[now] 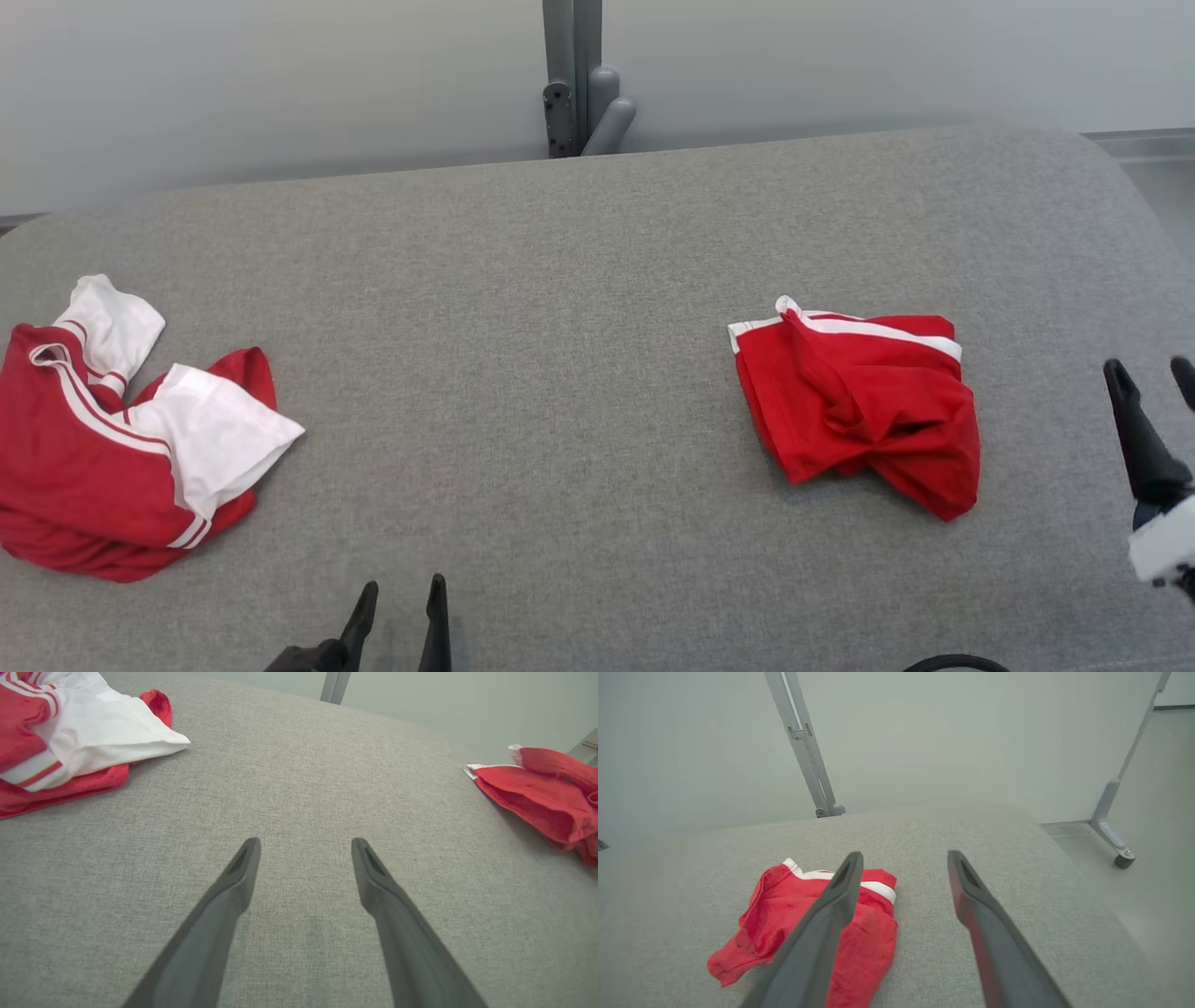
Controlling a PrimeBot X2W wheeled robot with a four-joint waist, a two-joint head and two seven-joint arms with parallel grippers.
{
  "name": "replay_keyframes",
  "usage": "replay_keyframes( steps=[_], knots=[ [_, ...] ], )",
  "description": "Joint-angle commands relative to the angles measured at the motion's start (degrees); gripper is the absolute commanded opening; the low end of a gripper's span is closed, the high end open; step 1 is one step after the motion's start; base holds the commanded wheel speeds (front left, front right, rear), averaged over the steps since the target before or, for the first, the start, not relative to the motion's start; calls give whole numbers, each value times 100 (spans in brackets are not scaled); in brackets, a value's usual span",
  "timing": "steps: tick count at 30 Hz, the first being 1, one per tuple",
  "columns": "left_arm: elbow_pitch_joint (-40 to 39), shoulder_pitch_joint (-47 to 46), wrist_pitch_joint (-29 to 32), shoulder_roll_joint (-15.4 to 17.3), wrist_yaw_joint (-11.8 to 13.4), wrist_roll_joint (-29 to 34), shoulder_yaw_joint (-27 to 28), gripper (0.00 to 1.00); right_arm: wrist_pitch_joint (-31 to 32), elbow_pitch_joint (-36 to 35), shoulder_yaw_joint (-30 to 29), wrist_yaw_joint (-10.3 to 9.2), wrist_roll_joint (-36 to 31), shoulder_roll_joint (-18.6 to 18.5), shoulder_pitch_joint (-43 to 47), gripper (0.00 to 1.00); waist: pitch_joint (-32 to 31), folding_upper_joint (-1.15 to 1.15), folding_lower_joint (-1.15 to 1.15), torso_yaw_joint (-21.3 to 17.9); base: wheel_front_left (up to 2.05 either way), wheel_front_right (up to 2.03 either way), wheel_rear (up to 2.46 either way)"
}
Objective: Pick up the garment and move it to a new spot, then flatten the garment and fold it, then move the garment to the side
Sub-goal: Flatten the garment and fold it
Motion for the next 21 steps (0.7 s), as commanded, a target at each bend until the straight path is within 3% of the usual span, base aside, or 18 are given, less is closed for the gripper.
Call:
replay_keyframes(
  steps=[1,2,9,15,21],
  knots=[
    [11,107,-17,-56,-46,57,23,100,-147,111,-186,1,-105,325,234,22,-37,1,0,-53,0,0,0],
    [28,111,-17,-69,-60,76,13,100,-229,214,-295,1,-258,456,372,0,-34,1,0,-46,0,0,0],
    [143,-16,-17,-199,-185,220,25,100,-1013,1341,-690,0,-1073,1228,339,0,14,1,0,48,0,0,0],
    [222,-117,-17,-174,-252,291,22,100,-1247,2118,-527,-2,-1552,1333,-481,0,122,1,0,44,0,0,0],
    [335,-310,-16,-112,-340,351,-10,100,-1273,3034,192,-2,-1742,1263,-1590,0,249,1,0,155,0,0,0]
  ],
)
